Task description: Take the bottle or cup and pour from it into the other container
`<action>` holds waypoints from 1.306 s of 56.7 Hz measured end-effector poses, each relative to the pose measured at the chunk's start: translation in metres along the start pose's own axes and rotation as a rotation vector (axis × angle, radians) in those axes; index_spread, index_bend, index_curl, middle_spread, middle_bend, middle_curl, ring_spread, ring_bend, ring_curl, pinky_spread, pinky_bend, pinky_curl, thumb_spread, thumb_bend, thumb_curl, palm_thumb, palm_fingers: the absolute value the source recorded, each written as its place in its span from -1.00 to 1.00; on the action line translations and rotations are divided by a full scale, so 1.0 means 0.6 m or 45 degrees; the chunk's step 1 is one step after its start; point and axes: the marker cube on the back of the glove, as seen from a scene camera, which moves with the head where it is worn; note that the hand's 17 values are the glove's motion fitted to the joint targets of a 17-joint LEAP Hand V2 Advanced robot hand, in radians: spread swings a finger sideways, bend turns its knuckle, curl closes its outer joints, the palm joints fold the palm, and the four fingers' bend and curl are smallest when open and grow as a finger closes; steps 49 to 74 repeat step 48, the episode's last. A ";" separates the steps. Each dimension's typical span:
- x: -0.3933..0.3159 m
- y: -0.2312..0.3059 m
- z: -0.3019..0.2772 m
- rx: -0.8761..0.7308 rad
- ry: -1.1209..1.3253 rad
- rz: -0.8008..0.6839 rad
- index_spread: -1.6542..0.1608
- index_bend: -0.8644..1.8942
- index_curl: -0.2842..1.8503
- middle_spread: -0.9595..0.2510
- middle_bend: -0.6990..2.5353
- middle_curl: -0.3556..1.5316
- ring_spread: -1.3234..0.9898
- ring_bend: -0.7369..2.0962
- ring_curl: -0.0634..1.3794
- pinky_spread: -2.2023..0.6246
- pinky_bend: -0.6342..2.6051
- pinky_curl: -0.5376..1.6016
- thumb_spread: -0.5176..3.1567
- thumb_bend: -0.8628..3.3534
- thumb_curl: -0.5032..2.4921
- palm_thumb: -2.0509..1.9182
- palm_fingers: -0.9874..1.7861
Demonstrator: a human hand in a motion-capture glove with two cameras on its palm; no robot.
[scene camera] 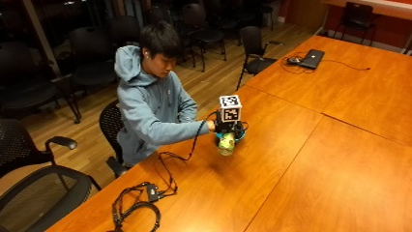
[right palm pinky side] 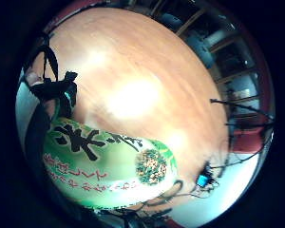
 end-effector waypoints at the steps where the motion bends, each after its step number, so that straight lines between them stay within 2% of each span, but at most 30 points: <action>1: -0.019 -0.006 0.018 -0.021 0.069 0.006 0.75 -0.23 -0.26 0.54 -0.38 -0.08 0.00 -0.13 -0.27 0.43 -0.31 -0.15 -0.59 -0.61 -0.20 0.53 0.63; 7: -0.082 -0.025 0.065 -0.172 0.412 0.033 0.75 -0.23 -0.25 0.53 -0.38 -0.08 0.00 -0.13 -0.27 0.43 -0.30 -0.14 -0.59 -0.61 -0.20 0.53 0.63; 16: -0.132 -0.042 0.091 -0.393 0.687 0.091 0.75 -0.23 -0.25 0.53 -0.37 -0.08 -0.01 -0.13 -0.27 0.43 -0.30 -0.14 -0.60 -0.61 -0.19 0.53 0.63; 22: -0.170 -0.060 0.115 -0.446 0.865 0.241 0.74 -0.23 -0.25 0.52 -0.38 -0.08 -0.01 -0.13 -0.27 0.43 -0.30 -0.14 -0.60 -0.61 -0.19 0.53 0.63; 29: -0.189 -0.060 0.125 -0.528 1.010 0.114 0.73 -0.23 -0.25 0.52 -0.38 -0.08 -0.01 -0.12 -0.27 0.43 -0.30 -0.14 -0.59 -0.61 -0.19 0.53 0.63; 34: -0.226 -0.087 0.146 -0.398 0.821 0.378 0.73 -0.23 -0.25 0.52 -0.38 -0.08 -0.01 -0.13 -0.27 0.43 -0.30 -0.14 -0.59 -0.61 -0.19 0.52 0.63; 40: -0.227 -0.078 0.148 -0.475 0.898 0.185 0.73 -0.23 -0.25 0.52 -0.38 -0.08 -0.01 -0.13 -0.27 0.43 -0.30 -0.14 -0.59 -0.61 -0.19 0.52 0.63; 74: -0.221 -0.073 0.136 -0.478 0.901 0.187 0.72 -0.23 -0.25 0.52 -0.38 -0.08 -0.01 -0.13 -0.27 0.43 -0.30 -0.14 -0.58 -0.61 -0.19 0.52 0.62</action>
